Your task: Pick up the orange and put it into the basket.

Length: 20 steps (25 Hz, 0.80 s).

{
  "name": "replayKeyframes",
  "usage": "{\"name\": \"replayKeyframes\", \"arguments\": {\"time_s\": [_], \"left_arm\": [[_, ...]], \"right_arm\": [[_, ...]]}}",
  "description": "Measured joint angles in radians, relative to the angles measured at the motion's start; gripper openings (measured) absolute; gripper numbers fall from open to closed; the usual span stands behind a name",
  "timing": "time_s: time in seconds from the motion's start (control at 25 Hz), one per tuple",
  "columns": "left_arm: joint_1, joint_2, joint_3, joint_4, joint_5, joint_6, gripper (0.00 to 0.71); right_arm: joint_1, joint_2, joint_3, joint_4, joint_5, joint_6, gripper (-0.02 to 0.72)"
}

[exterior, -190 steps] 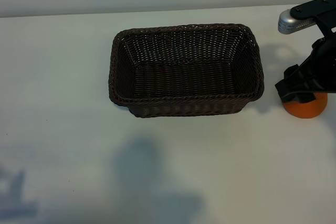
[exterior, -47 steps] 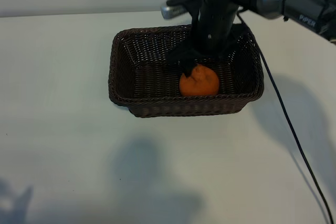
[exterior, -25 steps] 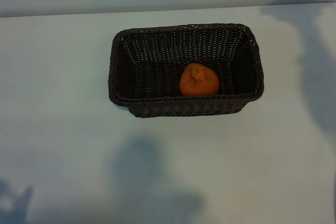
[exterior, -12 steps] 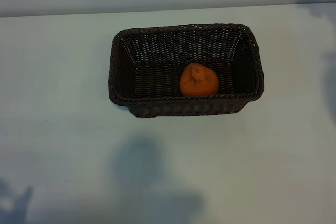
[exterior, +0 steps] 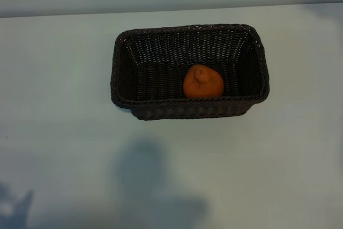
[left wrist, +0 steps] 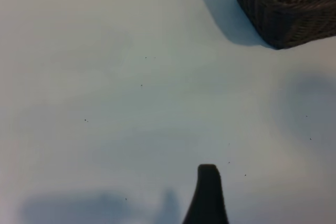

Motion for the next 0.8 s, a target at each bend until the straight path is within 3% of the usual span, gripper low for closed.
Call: {"name": "replayKeyframes", "arguments": {"time_s": [0.4,0.68,0.8], "left_arm": [[0.0,0.0,0.0,0.0,0.0,-0.001,0.594],[0.0,0.0,0.0,0.0,0.0,-0.001,0.594],[0.0,0.0,0.0,0.0,0.0,-0.001,0.594]], "right_arm": [[0.0,-0.609,0.213,0.002,0.001,-0.005,0.571],[0.0,-0.988,0.443,-0.095,-0.027,-0.05,0.571],[0.0,-1.132,0.571,-0.096,-0.079,-0.05,0.571]]}}
